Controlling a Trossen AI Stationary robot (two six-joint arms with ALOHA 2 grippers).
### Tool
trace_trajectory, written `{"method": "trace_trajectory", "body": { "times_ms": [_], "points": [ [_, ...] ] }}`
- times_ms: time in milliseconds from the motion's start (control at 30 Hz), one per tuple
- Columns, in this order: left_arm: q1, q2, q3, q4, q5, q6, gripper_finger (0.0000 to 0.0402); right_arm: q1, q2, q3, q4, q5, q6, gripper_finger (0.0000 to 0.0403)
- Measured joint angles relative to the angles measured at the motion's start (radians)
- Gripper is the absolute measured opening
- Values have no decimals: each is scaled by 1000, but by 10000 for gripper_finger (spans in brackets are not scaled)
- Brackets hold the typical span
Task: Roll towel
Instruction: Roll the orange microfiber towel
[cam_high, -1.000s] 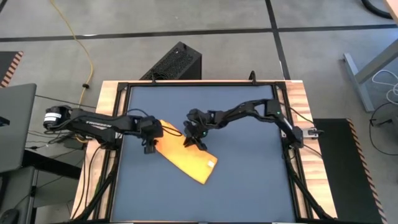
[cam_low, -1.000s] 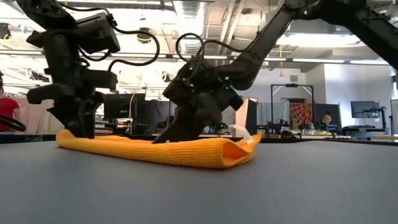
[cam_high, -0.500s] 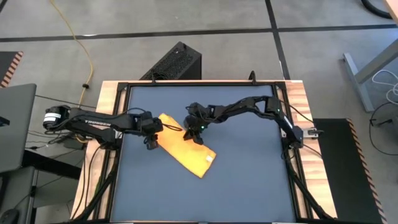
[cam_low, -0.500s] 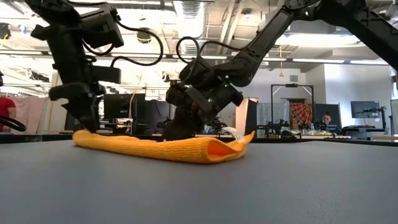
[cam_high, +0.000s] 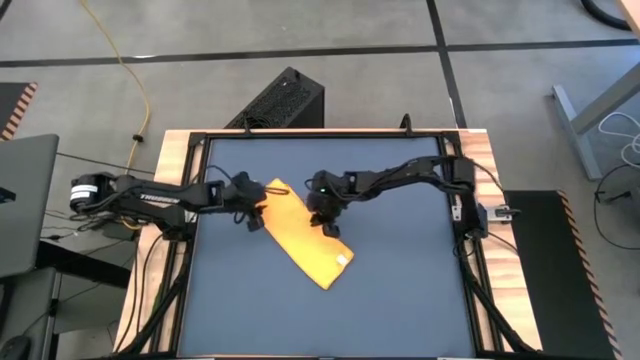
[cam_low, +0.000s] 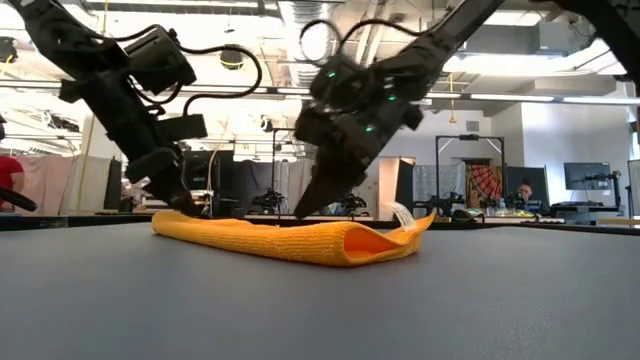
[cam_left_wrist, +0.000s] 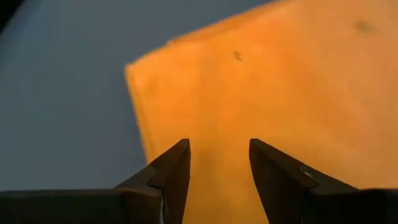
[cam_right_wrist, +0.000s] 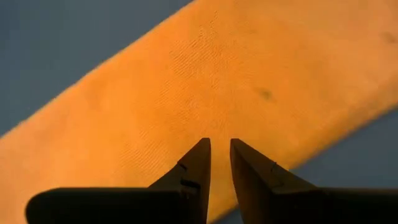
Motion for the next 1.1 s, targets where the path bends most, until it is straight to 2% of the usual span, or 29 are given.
{"method": "trace_trajectory", "body": {
  "times_ms": [200,367,467,600,767,900,1100],
  "points": [
    [95,16,-1,65,33,44,155,42,-134,-241,217,76,91,90],
    [102,30,0,188,228,47,155,116,-194,-411,395,122,127,90],
    [83,82,0,193,245,36,155,161,-194,-471,473,165,130,90],
    [74,192,-2,228,235,36,155,199,-174,-496,480,221,153,90],
    [109,314,31,296,173,49,155,241,-164,-494,488,234,257,90],
    [138,370,105,323,203,124,155,305,-157,-495,519,235,320,90],
    [158,382,287,104,215,309,155,360,-155,-483,554,274,334,90]
  ]
}}
